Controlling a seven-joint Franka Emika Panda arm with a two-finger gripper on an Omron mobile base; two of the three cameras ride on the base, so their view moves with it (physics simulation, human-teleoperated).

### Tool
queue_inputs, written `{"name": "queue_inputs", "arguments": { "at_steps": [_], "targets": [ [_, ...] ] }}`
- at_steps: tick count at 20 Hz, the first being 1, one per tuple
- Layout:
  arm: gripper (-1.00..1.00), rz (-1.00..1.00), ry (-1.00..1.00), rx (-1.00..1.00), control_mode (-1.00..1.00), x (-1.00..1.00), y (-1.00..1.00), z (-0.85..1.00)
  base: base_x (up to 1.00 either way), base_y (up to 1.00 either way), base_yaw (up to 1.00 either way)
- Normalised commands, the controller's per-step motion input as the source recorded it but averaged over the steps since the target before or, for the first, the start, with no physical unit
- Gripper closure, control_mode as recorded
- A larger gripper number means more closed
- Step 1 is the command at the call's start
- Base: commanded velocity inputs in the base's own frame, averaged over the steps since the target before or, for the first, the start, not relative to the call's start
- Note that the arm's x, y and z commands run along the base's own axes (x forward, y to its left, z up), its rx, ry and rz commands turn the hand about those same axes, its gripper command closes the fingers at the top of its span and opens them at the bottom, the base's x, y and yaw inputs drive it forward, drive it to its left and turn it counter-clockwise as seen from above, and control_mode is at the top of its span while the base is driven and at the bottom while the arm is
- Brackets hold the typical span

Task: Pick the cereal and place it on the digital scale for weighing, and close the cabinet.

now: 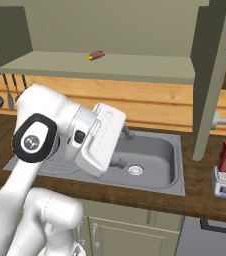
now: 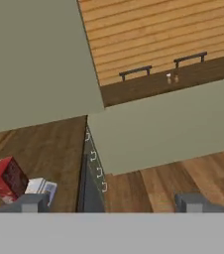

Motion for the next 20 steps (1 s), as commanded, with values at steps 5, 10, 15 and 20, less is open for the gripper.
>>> {"name": "queue_inputs", "arguments": {
  "at_steps": [5,10,15,20],
  "targets": [
    [-1.0,0.0,-0.16,0.37,-1.0,-0.73,0.05,-0.02,0.0,0.0,0.0],
    [-1.0,0.0,-0.37,0.15,-1.0,-0.05,0.1,-0.22,0.0,0.0,0.0],
    [-1.0,0.0,-0.52,0.05,-1.0,-0.26,0.0,0.0,0.0,0.0,0.0],
    [-1.0,0.01,-0.67,0.0,-1.0,-0.73,0.0,0.0,0.0,0.0,0.0]
  ]
}}
